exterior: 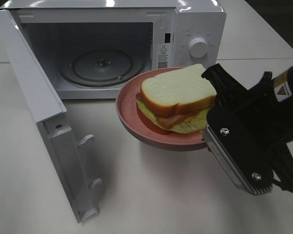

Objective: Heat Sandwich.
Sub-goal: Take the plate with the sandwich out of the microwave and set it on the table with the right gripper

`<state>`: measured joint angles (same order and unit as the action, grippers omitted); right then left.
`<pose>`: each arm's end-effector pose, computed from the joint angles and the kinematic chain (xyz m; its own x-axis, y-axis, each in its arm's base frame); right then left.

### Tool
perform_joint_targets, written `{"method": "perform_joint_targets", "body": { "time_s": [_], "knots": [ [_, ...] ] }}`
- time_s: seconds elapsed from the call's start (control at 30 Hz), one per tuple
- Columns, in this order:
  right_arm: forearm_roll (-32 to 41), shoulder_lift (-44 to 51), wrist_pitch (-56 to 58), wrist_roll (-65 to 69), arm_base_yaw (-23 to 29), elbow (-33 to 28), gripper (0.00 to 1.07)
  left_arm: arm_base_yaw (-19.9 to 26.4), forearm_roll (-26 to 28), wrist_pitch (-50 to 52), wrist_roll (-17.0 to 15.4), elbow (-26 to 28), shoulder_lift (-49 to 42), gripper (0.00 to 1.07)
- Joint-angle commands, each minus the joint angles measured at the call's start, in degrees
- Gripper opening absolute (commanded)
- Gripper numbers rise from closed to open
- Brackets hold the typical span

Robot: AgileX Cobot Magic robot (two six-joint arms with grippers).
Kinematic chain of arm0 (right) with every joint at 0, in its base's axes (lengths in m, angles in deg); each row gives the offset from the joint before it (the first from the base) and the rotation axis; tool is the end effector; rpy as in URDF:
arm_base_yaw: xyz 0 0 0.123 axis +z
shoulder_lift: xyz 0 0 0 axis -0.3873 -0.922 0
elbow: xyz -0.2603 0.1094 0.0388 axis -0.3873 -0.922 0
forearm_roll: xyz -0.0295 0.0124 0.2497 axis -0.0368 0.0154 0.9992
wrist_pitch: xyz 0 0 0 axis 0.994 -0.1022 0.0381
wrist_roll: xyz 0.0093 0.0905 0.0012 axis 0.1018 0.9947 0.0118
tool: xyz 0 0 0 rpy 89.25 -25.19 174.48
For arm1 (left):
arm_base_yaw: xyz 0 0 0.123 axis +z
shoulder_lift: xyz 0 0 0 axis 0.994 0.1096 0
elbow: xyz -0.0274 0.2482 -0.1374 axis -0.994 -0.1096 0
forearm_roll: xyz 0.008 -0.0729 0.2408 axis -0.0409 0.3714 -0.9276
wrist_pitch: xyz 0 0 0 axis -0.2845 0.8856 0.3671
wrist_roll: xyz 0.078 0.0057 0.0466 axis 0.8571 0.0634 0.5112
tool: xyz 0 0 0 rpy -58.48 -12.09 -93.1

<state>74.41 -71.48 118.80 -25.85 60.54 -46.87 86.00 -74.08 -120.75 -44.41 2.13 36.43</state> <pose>0.1832 0.1433 0.2370 0.5861 -0.8095 -0.0353 -0.6849 -0.4717 -0.5553 -0.0044 -0.0074 0.2785 -0.4345 0.0447 -0.8995 0.0578 0.9981 0.0217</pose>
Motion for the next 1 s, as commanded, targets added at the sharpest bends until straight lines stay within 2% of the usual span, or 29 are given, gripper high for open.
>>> {"method": "perform_joint_targets", "body": {
  "time_s": [0.03,0.3,0.37,0.47,0.67,1.0],
  "knots": [
    [-2.58,4.35,-0.52,4.13,-0.23,-2.64,0.00,0.06,0.23,0.40,-0.23,-0.06,-1.43,1.03],
    [-8.42,9.34,1.66,12.78,-0.23,-6.42,0.00,0.06,0.23,0.40,-0.23,-0.06,-1.43,1.03],
    [-10.83,10.26,2.58,18.56,-0.23,-7.28,0.00,0.06,0.23,0.40,-0.23,-0.06,-1.43,1.03],
    [-13.18,10.37,3.44,23.15,-0.23,-7.28,0.00,0.06,0.23,0.40,-0.23,-0.06,-1.43,1.03],
    [-22.52,10.37,5.39,42.28,-0.23,-7.28,0.00,0.06,0.23,0.40,-0.23,-0.06,-1.43,1.03],
    [-31.11,10.37,9.91,59.30,-0.23,-7.28,0.00,0.06,0.23,0.40,-0.23,-0.06,-1.43,1.03]
  ]
}}
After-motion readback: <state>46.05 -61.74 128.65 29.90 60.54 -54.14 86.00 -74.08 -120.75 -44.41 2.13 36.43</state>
